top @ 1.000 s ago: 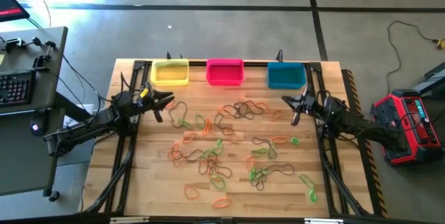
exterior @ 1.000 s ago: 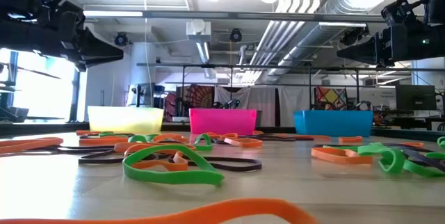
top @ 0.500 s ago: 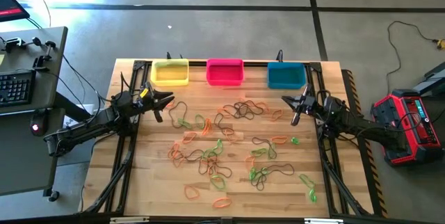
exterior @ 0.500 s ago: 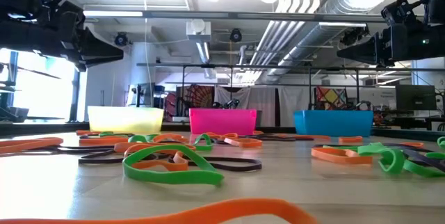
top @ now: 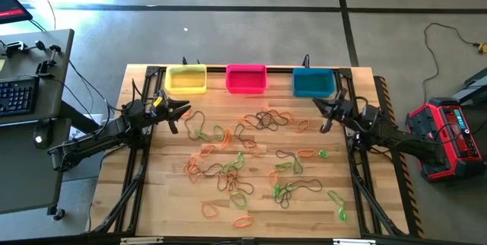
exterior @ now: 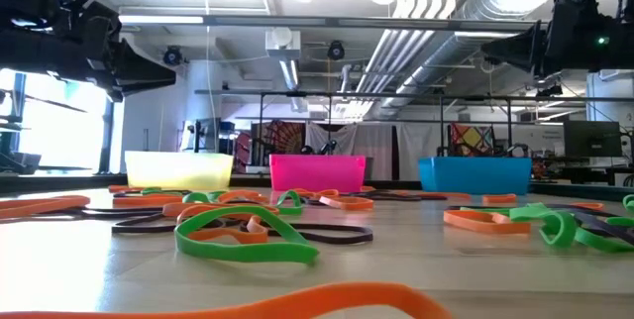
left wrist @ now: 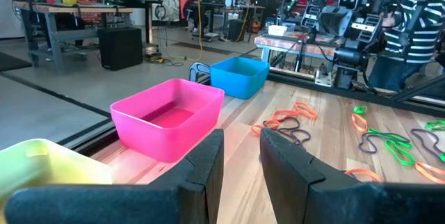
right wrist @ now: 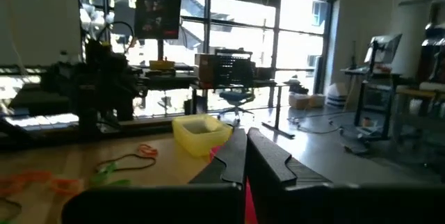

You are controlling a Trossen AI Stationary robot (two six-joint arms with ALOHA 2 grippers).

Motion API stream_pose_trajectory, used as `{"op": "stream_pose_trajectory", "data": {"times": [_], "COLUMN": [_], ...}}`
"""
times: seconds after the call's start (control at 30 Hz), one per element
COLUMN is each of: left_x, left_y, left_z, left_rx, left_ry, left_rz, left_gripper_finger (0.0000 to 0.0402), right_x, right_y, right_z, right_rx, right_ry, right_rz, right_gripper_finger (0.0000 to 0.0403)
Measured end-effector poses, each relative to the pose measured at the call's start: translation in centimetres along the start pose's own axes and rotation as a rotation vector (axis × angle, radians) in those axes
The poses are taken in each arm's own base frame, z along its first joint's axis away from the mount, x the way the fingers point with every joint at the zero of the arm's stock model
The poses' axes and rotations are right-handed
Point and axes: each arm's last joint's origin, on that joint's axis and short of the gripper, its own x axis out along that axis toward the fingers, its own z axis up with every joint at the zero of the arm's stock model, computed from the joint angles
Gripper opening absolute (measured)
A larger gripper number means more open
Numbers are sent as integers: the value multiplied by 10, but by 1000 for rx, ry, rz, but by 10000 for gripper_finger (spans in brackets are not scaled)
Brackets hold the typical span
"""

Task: Sort rubber bands into baskets
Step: Put the orange rubber band into the pink bin

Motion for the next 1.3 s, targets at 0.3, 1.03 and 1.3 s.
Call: {"op": "stream_pose_trajectory", "data": {"times": [0.3,1.03,1.3], "left_x": [0,0,0], "left_y": [0,0,0], "left_z": [0,0,0], "left_rx": [0,0,0], "left_ry": [0,0,0], "left_rz": [0,0,0], "left_gripper_finger": [85,85,85], "right_x": [0,27,42], "right_y": [1,4,9], "right_z": [0,-18,-39], "right_rx": [196,195,271], "right_ry": [3,517,803], "right_rz": [44,-78,-107], "right_gripper_finger": [1,69,135]}}
